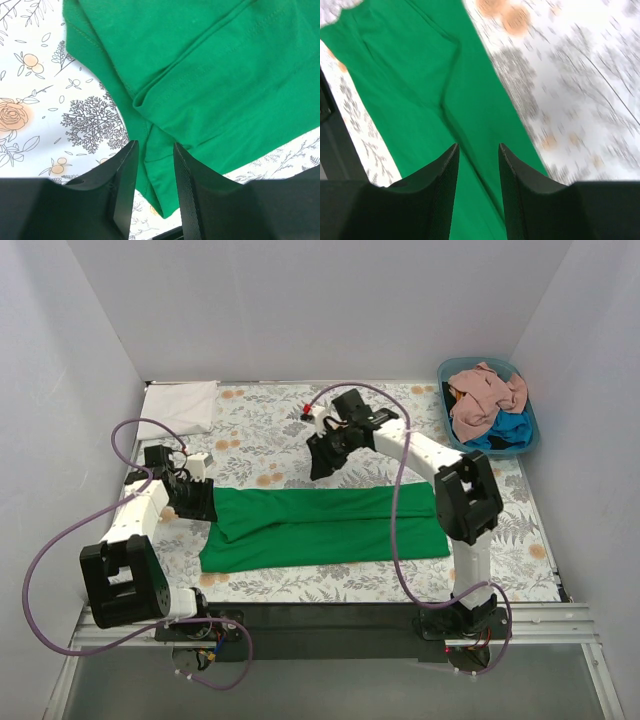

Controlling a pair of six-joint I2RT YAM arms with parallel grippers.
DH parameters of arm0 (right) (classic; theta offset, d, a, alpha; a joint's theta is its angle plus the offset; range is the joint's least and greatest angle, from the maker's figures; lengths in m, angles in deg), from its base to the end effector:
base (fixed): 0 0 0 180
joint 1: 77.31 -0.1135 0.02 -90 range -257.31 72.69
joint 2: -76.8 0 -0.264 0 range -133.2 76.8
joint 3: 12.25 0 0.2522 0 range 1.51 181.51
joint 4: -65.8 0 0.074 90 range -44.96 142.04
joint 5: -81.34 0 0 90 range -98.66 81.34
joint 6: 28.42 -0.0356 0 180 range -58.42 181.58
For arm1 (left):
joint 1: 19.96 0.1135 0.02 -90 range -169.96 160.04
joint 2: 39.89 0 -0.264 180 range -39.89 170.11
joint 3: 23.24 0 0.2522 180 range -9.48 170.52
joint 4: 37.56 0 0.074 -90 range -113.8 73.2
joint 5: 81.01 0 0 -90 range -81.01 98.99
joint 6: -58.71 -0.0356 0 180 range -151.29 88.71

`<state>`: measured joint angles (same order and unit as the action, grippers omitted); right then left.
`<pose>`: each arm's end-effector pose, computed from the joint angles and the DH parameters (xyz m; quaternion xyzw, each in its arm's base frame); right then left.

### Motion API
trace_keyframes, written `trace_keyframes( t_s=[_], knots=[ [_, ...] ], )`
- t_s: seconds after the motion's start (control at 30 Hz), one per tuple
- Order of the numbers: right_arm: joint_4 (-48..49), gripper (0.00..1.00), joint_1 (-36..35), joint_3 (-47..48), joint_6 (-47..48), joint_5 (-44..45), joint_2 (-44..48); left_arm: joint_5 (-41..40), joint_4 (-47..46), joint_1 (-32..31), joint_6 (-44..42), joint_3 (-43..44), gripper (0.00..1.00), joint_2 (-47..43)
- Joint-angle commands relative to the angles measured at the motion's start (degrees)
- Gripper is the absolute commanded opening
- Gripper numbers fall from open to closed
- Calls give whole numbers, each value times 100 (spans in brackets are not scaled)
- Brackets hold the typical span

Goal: Fold and stack the t-shirts
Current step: Fold the tshirt

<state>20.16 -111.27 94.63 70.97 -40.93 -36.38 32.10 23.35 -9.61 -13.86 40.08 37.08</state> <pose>0.3533 0.2609 0.2465 -0.4196 0.8104 0.3233 0.2501 0.2327 0.0283 0.2083 -0.2069 0.9489 -0.2062 0.1191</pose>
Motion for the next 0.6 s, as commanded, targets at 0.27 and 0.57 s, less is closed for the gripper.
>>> trace_keyframes(
  t_s=[0.27, 0.57],
  knots=[
    [718, 45, -990, 1744, -1079, -86, -1776, 615, -435, 169, 436, 177, 36, 521],
    [806, 45, -1201, 2052, -1141, -95, -2234, 712, -637, 178, 498, 115, 36, 749]
  ],
)
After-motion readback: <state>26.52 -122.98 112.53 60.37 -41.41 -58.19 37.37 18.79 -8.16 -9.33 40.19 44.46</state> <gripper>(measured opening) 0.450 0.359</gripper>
